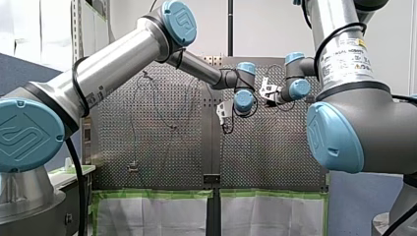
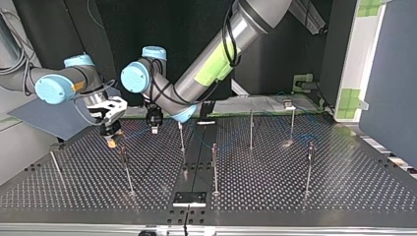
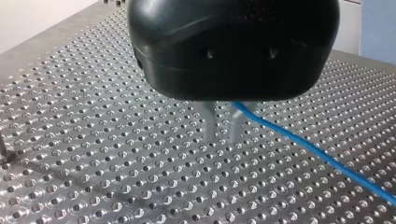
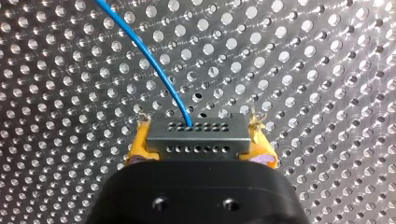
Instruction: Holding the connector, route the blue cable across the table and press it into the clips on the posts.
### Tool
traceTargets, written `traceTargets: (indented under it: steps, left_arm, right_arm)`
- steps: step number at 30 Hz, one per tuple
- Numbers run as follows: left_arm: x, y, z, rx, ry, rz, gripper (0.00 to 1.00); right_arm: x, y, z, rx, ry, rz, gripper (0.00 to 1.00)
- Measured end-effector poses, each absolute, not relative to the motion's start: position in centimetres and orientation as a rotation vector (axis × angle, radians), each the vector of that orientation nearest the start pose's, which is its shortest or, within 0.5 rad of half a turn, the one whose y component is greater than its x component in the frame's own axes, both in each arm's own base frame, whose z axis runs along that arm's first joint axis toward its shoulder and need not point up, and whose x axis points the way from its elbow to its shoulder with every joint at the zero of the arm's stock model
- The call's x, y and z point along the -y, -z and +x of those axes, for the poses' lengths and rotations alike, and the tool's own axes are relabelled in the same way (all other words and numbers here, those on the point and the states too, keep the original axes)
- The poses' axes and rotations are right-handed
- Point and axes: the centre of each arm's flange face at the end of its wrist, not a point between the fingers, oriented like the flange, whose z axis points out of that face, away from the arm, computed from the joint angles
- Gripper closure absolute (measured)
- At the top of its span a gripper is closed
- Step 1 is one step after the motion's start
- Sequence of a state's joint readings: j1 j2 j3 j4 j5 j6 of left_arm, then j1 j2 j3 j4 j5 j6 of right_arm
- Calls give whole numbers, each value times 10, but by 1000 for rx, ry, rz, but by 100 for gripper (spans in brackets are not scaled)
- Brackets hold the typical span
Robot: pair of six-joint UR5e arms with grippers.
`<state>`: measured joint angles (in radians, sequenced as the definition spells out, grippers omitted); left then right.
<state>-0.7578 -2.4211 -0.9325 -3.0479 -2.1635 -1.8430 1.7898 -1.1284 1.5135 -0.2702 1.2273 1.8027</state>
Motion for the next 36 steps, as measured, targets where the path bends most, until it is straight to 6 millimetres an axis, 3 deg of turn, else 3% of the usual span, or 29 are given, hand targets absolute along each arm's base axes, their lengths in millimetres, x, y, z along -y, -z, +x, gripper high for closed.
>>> traceTargets:
  steps: [11,36]
  left_arm:
    - [586,-260,507,-1670,277,-49,100]
    - [575,-358,482,-1581,317,-105,100]
  right_arm:
    - [574,-300,302,-1640,2344,-2235,100]
    - [548,-408,294,-1581,2522,-2080,100]
